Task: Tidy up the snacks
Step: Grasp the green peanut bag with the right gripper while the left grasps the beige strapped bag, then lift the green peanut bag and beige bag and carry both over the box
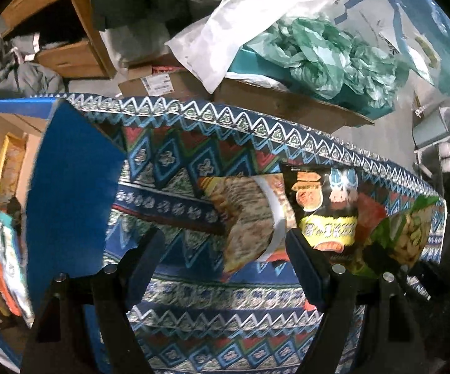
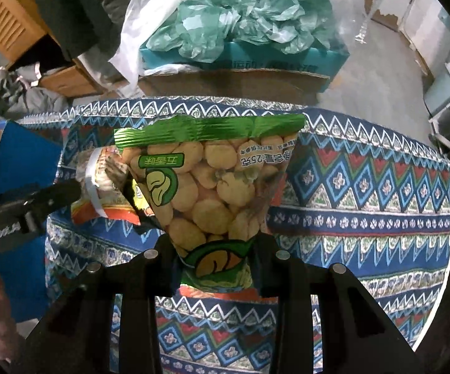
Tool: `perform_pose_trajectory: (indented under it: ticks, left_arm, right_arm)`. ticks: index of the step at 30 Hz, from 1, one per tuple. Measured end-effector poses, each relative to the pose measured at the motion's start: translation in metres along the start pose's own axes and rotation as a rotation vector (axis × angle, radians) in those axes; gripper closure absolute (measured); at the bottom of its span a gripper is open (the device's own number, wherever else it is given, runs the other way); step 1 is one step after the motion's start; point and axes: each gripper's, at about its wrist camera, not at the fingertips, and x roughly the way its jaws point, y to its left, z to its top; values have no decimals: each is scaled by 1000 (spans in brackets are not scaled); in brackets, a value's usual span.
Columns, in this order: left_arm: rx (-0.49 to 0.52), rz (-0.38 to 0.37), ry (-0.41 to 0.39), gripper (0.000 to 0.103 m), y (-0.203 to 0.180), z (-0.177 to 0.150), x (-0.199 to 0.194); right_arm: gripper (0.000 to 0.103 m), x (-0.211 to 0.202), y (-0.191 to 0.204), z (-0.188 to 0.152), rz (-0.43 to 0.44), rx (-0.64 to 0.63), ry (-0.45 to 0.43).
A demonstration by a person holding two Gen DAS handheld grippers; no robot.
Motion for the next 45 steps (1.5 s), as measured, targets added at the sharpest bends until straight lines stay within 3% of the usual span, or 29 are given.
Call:
perform_pose_trajectory:
  ticks: [9,19,23,26,45]
  left_arm:
    - [-33,-10,7,22,-14,14,20]
    - [2,-25,10,23,-23,14,43]
    - [16,-52,11,47,-20,11,45]
    - [21,-77,4,52,-17,10,43]
    - [154,-14,-100,56,7,-40,-10]
  right_arm:
    - [70,5,-1,4,15,7,-19]
    - [70,5,-1,2,31,3,-7]
    - [70,3,-1,-1,34,2,-6]
    - [70,2,1,-4,36,1,-4]
    - [70,-22,24,-19,55,-27,-37]
